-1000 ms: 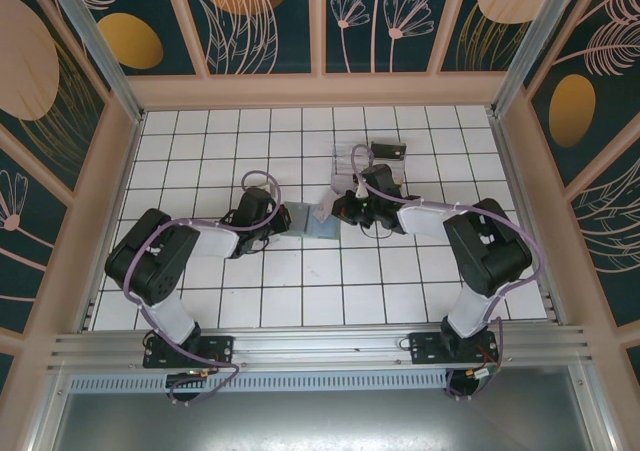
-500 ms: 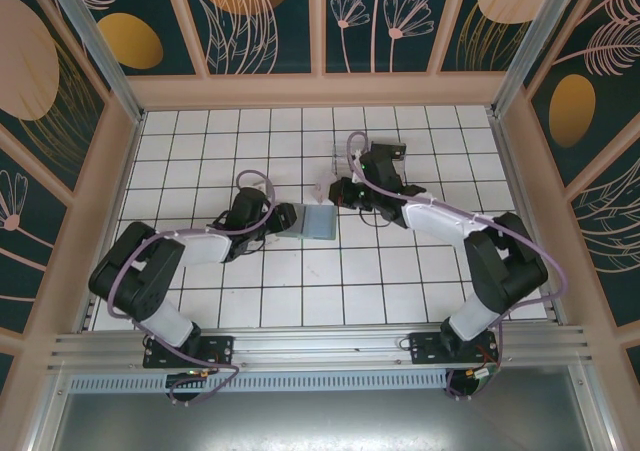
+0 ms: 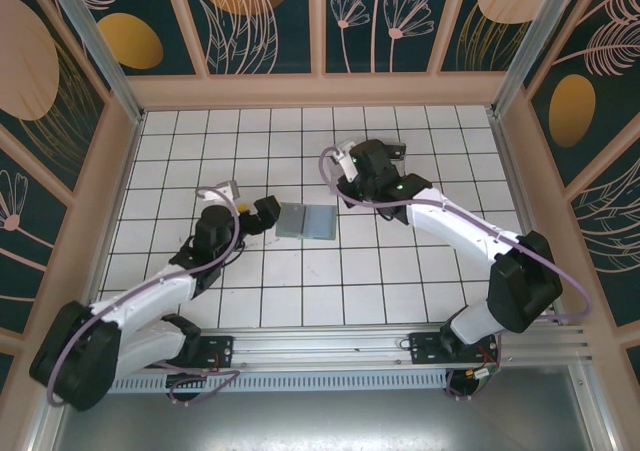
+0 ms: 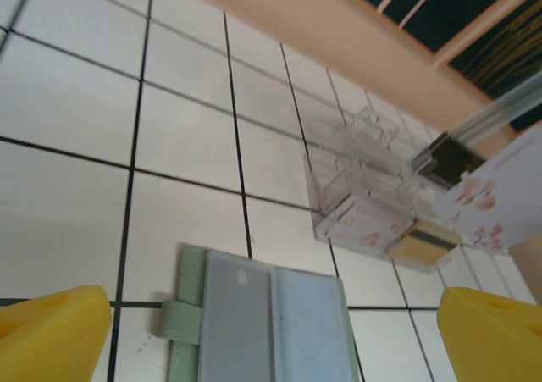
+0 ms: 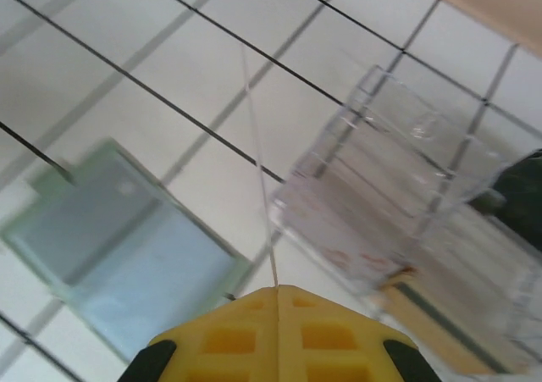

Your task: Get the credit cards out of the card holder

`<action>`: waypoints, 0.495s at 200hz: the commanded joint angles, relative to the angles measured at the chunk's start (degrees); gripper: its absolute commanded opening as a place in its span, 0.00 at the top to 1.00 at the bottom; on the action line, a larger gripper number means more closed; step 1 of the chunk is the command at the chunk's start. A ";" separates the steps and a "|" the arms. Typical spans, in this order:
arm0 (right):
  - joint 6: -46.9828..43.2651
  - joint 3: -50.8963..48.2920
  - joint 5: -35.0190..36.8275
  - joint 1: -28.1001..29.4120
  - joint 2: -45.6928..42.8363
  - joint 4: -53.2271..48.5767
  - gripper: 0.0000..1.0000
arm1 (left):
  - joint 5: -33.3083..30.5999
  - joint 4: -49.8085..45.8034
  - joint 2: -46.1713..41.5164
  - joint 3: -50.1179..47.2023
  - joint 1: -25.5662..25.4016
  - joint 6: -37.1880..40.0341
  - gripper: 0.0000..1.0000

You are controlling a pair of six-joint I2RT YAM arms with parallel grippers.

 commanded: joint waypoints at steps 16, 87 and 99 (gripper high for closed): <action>-23.86 0.80 17.22 4.51 1.31 -4.75 1.00 | -7.47 2.89 -7.16 -4.94 0.25 -2.69 0.01; -37.73 7.54 24.44 4.97 11.21 -11.44 1.00 | -14.27 -2.96 -16.68 -6.03 0.25 -3.96 0.01; -38.59 8.72 25.37 4.76 13.23 -11.51 1.00 | -15.36 -3.43 -19.35 -6.78 0.25 -4.02 0.01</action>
